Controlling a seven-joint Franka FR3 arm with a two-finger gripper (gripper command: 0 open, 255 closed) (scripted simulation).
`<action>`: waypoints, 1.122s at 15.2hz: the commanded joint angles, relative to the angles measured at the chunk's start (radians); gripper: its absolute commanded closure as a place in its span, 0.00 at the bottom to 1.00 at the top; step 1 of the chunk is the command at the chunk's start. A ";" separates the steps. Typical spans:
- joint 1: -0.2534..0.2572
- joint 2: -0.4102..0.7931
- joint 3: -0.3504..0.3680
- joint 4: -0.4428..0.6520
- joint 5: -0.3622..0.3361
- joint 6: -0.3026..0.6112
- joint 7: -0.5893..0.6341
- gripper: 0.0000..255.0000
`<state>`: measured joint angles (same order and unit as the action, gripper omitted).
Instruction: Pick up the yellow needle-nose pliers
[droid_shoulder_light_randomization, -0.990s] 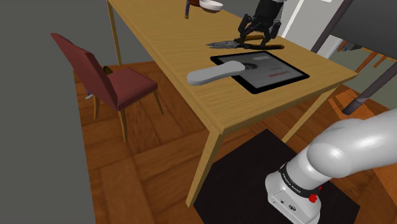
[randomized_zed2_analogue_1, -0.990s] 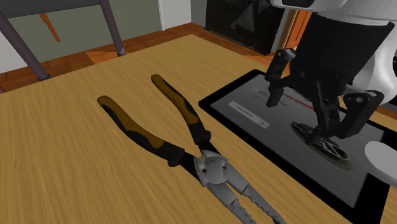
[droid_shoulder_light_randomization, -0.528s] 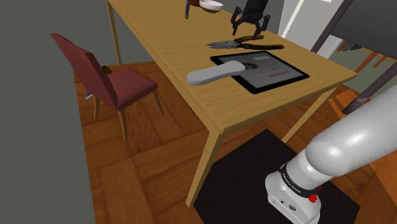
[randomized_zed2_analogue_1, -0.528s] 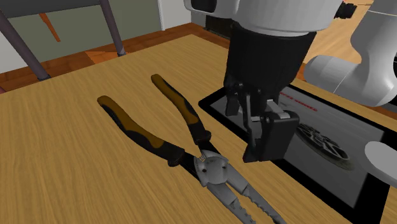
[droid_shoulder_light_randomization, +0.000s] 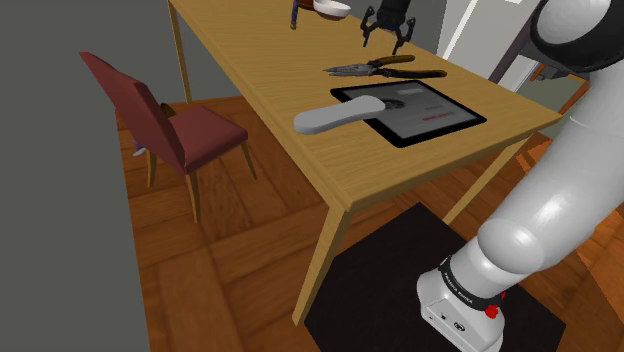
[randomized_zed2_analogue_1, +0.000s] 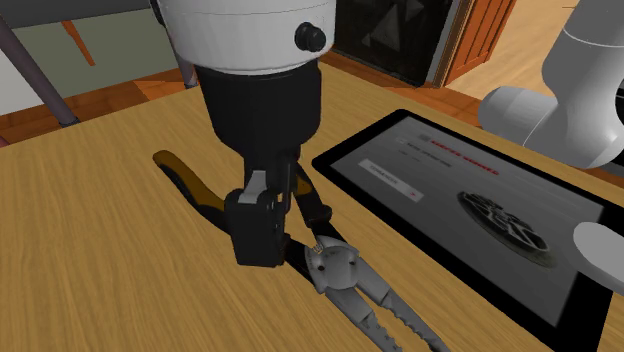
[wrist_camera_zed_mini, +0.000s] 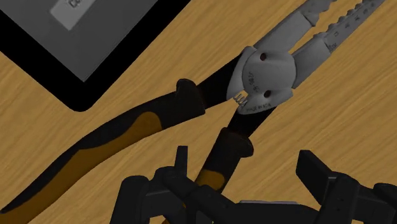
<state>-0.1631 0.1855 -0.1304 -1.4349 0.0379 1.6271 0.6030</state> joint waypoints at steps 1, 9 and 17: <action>-0.006 0.032 -0.005 0.027 0.005 0.003 0.010 0.00; -0.004 0.018 -0.004 -0.082 0.004 0.097 0.009 0.00; -0.004 0.019 -0.004 -0.081 0.004 0.097 0.008 1.00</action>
<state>-0.1668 0.2033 -0.1344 -1.5156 0.0417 1.7239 0.6119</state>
